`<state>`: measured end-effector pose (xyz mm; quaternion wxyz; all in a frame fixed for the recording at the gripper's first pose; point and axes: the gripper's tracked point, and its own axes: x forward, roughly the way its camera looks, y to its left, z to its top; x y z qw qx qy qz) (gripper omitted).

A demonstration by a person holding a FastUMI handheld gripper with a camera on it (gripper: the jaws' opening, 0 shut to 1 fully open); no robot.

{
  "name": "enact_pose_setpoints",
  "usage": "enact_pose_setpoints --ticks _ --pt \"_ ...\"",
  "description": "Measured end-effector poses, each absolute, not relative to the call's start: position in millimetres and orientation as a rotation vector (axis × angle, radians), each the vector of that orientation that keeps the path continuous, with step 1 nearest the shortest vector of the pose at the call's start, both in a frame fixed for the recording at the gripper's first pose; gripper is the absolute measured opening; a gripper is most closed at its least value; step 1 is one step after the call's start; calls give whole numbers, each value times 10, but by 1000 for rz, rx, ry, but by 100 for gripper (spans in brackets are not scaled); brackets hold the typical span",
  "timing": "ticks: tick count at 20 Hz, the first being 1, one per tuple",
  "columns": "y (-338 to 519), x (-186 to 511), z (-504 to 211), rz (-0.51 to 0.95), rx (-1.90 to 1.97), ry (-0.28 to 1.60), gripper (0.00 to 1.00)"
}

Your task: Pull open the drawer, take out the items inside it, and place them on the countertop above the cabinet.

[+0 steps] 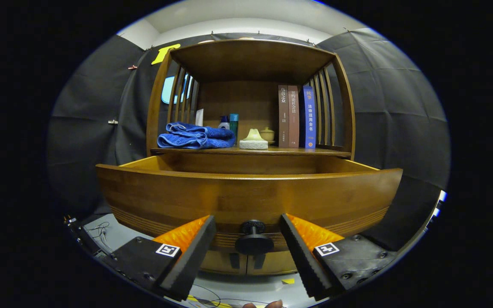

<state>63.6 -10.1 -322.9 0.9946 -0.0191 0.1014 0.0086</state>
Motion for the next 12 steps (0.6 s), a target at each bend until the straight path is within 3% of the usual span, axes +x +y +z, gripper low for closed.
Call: enact_pose_setpoints --ticks 12 --pt "-76 1312 -3237 19 -47 220 99"
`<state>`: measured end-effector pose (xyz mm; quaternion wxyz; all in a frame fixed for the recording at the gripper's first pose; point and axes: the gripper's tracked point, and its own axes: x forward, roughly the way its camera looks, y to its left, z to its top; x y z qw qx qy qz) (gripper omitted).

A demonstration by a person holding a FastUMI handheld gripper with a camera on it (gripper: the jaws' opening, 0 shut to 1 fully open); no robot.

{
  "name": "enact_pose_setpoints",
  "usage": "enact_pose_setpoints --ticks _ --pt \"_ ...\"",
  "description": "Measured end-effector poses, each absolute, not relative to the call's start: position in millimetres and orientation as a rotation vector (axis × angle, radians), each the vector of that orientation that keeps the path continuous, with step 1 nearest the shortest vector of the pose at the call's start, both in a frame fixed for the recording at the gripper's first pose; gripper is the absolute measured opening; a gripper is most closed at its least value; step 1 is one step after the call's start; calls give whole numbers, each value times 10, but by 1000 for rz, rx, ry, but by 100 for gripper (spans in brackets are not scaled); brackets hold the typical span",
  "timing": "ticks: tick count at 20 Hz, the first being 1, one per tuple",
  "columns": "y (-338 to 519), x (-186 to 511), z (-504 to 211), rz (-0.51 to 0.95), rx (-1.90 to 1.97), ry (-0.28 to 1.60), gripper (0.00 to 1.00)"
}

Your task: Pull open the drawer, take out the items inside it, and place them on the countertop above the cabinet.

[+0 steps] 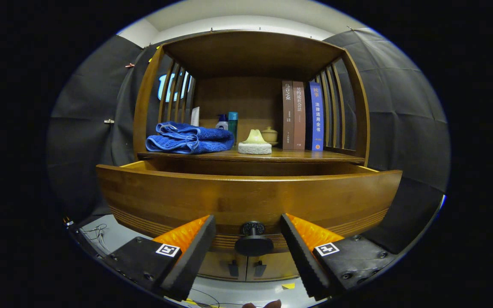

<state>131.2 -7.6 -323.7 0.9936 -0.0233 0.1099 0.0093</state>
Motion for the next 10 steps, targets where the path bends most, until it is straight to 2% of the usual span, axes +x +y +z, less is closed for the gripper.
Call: enact_pose_setpoints --ticks 10 --pt "-67 1762 -3295 18 -49 232 99"
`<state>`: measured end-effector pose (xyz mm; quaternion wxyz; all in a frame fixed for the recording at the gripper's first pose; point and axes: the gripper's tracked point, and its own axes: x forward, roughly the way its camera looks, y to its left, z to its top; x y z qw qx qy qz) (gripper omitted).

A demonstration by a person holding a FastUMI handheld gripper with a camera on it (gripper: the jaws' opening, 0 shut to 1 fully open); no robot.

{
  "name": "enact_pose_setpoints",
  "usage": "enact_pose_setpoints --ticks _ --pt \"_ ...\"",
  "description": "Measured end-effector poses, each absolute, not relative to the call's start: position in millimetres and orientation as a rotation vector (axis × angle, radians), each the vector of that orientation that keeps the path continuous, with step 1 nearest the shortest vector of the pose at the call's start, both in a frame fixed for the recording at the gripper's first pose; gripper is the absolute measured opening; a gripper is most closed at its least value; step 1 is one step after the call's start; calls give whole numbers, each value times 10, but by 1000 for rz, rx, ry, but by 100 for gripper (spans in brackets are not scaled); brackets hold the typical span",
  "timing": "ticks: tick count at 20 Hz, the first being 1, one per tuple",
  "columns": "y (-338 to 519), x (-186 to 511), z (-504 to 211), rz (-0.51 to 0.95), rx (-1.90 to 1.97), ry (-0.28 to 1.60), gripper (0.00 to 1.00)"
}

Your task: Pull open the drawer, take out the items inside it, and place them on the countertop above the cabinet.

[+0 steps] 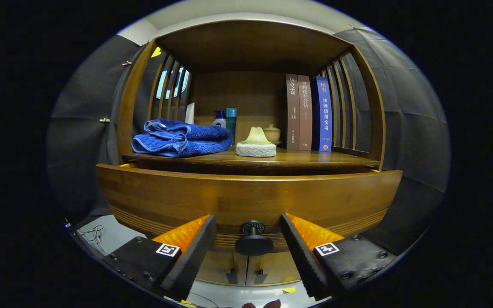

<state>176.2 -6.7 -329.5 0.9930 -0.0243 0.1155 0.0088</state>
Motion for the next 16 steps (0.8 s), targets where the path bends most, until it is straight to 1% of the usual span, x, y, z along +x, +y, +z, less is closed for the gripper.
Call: enact_pose_setpoints --ticks 12,16 --pt "-61 2211 -3361 17 -61 267 99" --pt "-56 2248 -3379 7 -75 270 98"
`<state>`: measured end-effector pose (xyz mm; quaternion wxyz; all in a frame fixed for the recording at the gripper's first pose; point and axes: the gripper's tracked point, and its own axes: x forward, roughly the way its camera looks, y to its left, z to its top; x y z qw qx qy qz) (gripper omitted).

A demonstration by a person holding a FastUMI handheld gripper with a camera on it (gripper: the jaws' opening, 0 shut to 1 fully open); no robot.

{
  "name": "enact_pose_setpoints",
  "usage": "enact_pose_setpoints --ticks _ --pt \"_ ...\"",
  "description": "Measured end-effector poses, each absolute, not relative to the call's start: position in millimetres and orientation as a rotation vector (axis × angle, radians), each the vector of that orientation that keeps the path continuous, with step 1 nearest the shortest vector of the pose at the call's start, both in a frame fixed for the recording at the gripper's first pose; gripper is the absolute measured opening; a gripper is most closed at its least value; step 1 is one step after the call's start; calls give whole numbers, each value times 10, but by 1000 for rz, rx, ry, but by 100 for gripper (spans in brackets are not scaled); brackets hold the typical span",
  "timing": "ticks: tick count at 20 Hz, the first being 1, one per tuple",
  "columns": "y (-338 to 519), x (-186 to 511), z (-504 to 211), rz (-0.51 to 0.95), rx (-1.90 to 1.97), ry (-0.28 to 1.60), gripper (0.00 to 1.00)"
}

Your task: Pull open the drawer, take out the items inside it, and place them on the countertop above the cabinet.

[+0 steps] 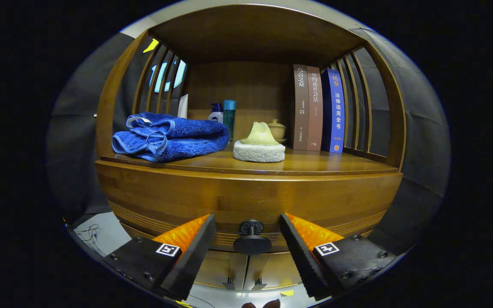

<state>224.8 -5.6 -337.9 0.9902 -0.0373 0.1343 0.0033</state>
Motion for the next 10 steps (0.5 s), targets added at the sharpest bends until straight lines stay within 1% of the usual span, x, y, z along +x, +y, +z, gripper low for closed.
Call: enact_pose_setpoints --ticks 5,10 --pt "-32 2225 -3376 27 -88 275 99" --pt "-40 2012 -3037 37 -81 233 99"
